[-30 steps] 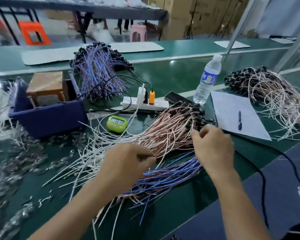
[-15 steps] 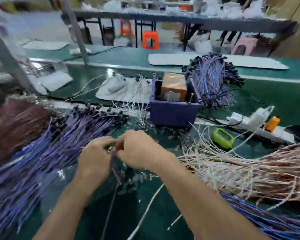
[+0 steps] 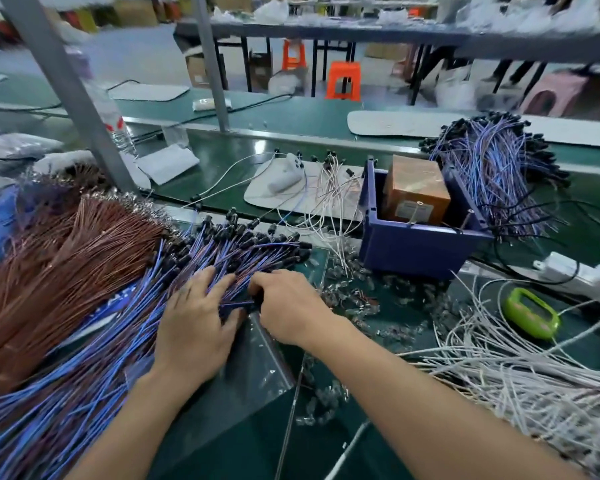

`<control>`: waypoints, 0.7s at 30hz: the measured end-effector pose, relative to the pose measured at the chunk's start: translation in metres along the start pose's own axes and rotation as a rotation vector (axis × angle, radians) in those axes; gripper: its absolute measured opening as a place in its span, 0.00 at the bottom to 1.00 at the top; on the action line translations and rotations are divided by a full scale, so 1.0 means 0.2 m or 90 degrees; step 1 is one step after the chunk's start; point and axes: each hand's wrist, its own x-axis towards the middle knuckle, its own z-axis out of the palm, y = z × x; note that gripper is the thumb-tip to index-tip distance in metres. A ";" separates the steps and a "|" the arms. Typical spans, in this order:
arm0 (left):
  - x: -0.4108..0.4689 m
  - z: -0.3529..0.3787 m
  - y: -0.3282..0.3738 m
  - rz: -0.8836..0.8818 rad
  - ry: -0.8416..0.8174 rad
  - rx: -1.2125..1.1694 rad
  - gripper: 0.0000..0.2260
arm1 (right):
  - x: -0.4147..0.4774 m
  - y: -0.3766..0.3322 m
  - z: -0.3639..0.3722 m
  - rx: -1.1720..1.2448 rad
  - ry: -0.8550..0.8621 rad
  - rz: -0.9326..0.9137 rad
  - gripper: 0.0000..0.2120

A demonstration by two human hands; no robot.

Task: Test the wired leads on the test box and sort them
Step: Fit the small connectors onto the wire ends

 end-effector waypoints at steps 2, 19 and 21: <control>0.03 0.00 0.02 -0.024 0.022 -0.008 0.23 | 0.00 -0.02 0.02 -0.020 0.014 -0.048 0.11; 0.36 -0.04 -0.29 0.003 0.055 0.030 0.21 | -0.35 0.22 0.09 -0.139 0.044 -0.124 0.12; 0.34 -0.03 -0.26 0.000 0.063 0.037 0.21 | -0.37 0.24 0.07 -0.099 0.054 -0.090 0.09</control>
